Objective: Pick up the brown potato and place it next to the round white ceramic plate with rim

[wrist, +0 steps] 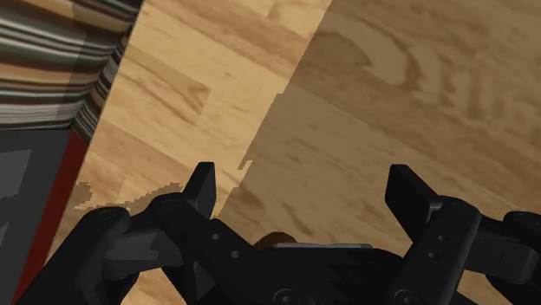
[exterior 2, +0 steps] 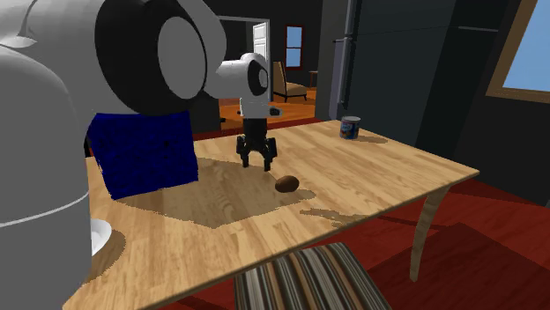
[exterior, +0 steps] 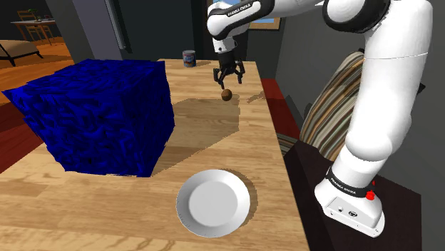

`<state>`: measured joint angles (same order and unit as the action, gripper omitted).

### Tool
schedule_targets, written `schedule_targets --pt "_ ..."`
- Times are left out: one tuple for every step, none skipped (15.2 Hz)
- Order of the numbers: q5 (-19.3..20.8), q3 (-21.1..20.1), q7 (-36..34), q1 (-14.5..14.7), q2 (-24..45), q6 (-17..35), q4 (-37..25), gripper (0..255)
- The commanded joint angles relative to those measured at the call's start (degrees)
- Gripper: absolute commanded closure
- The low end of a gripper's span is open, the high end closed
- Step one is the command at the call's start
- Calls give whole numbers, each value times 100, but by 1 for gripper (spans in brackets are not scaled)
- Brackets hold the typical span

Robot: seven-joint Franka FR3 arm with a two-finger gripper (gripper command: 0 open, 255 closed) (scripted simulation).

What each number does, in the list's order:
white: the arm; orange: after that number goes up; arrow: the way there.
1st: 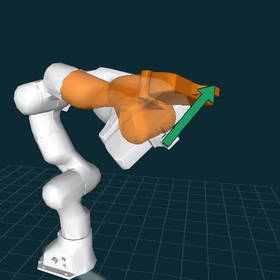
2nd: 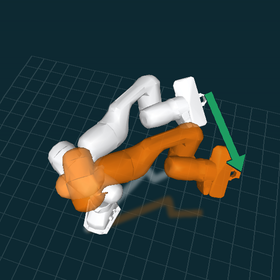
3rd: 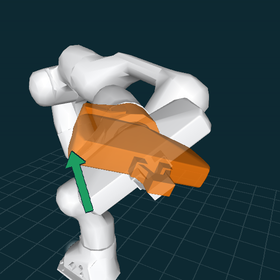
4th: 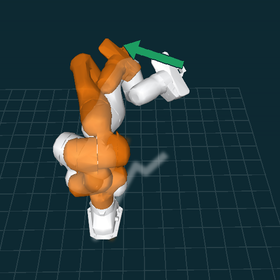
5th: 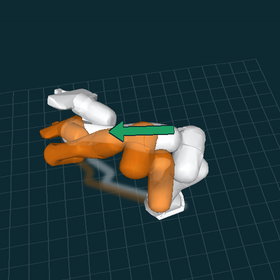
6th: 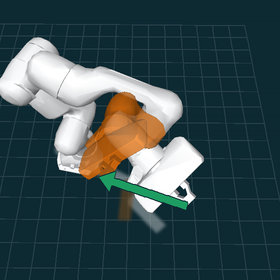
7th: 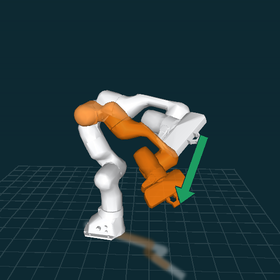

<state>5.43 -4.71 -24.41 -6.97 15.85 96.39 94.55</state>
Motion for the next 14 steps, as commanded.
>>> schedule_targets --pt "49 59 -171 -1 552 -144 -638 0" --pt "67 96 -239 -6 805 -212 -932 0" --pt "81 133 -303 -13 1064 -291 -1242 0" --pt "93 171 -364 -21 1330 -380 -1571 0" --pt "102 209 -421 -30 1605 -481 -1922 0" --pt "107 249 -474 -41 1893 -597 -2301 0" --pt "109 289 -523 -54 2196 -731 -2713 0" --pt "109 329 -569 -68 2523 -888 -3171 0" --pt "107 369 -609 -86 2882 -1076 -3694 0" --pt "101 411 -643 -105 3296 -1314 -4322 0" --pt "93 454 -664 -127 3840 -1664 -5193 0" --pt "90 467 -665 -134 4039 -1801 -5524 0" --pt "92 462 -681 -142 3894 -1615 -5191 0" --pt "94 458 -694 -150 3782 -1455 -4919 0"
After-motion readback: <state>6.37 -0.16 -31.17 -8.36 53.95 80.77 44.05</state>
